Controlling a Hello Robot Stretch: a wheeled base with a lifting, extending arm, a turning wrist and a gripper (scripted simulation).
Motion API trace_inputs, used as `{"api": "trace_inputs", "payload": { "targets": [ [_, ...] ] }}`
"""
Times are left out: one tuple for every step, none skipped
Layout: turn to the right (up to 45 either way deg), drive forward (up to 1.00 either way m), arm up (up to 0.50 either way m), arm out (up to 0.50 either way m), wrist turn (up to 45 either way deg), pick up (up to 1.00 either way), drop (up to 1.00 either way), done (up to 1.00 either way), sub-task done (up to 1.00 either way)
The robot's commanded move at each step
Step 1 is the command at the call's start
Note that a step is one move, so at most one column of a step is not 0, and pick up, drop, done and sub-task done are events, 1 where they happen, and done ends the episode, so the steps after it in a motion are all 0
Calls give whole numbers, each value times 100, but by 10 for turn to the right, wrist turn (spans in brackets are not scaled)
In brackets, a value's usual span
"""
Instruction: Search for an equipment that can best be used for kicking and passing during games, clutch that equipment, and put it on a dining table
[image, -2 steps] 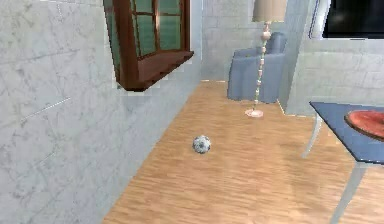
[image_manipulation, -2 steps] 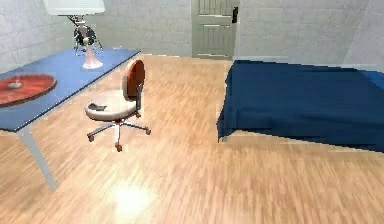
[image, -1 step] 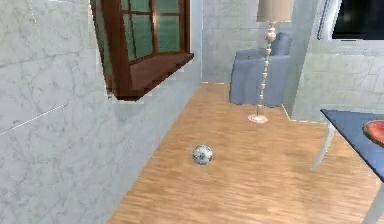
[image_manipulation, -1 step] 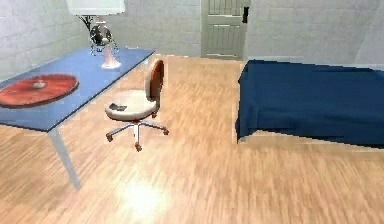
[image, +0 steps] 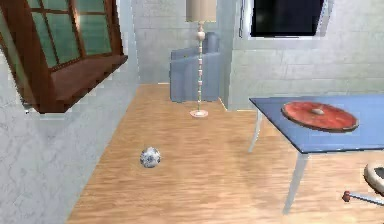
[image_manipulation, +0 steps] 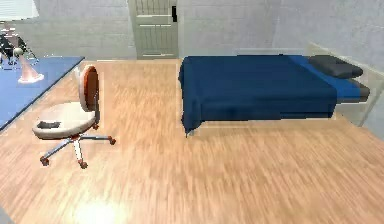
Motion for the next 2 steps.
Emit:
{"api": "trace_inputs", "payload": {
  "targets": [
    [0,100,0,0,0,0,0,0,0],
    [180,0,0,0,0,0,0,0,0]
  ]
}}
